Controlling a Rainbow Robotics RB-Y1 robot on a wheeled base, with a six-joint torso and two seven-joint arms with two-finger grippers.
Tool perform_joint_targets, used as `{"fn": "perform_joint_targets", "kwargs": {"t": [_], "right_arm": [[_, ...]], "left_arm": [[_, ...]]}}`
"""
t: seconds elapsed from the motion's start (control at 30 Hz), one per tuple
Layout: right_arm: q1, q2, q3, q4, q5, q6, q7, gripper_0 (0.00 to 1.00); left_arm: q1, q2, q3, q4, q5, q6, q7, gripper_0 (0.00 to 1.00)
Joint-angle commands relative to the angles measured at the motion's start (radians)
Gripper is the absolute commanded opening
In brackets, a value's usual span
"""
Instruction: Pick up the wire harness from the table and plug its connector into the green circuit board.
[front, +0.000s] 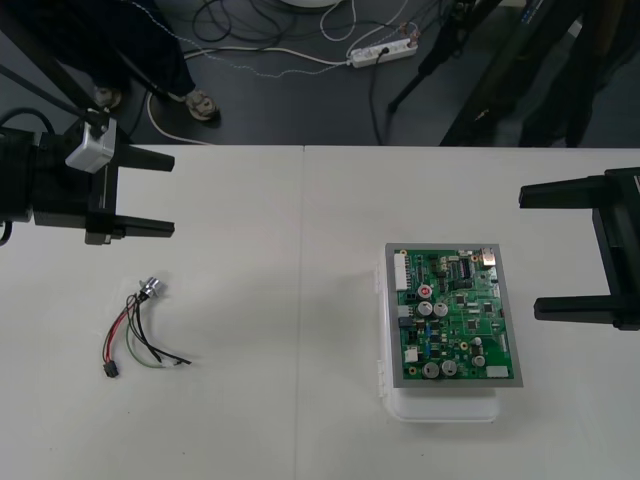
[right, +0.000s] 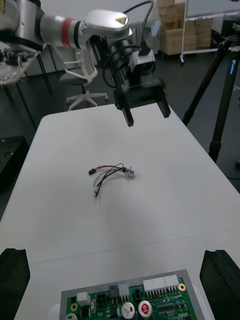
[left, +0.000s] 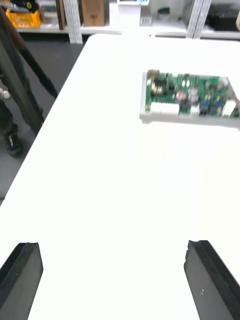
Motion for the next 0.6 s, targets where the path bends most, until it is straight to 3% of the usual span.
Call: {"fn": "perform_joint_targets", "kwargs": {"t": [0.03,0.3,0.6], "right_arm": [[0.032,0.025,-0.015,0.026,-0.059,0.011,0.126,1.00],[0.075,0.108,-0.043,0.047,-0.128,0.003,0.192,1.00],[0.105,0.121,-0.055,0.062,-0.141,0.000,0.229,1.00]], "left_arm": [[-0.013,-0.062,0.055,0.053,-0.096,-0.152,-0.143,0.84],[-0.071,-0.084,0.055,0.093,-0.312,-0.275,-0.346,0.83],[-0.108,-0.096,0.055,0.093,-0.509,-0.335,-0.594,0.83]]}}
